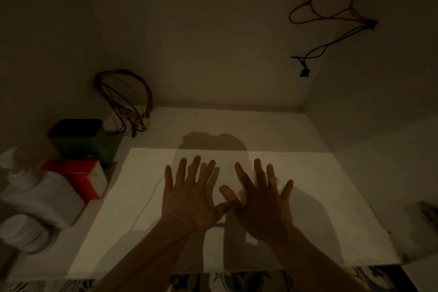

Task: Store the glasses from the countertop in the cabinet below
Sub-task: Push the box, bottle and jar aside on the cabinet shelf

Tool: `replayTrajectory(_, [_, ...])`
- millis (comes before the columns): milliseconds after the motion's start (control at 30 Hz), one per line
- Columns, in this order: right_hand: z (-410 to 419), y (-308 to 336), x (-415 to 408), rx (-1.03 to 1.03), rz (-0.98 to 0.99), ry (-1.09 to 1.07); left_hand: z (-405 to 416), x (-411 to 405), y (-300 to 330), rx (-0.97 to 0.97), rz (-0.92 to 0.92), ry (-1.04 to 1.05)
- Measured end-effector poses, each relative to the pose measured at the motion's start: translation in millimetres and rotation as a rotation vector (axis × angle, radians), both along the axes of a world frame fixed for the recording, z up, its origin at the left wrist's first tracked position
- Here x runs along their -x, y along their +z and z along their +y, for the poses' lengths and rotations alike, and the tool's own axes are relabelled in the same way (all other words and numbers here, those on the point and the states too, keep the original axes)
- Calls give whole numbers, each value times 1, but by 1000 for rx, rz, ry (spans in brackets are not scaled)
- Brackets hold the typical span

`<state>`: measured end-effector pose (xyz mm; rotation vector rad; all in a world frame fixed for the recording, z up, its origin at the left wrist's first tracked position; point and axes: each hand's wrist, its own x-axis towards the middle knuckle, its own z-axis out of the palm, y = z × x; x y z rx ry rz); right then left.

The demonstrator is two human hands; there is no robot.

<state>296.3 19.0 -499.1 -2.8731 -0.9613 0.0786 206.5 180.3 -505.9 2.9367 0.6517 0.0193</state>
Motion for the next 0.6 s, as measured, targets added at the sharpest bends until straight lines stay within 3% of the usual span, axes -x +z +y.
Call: replayTrajectory(600, [-2,2,9,19,63,-4,-2,16,22,36,171,90])
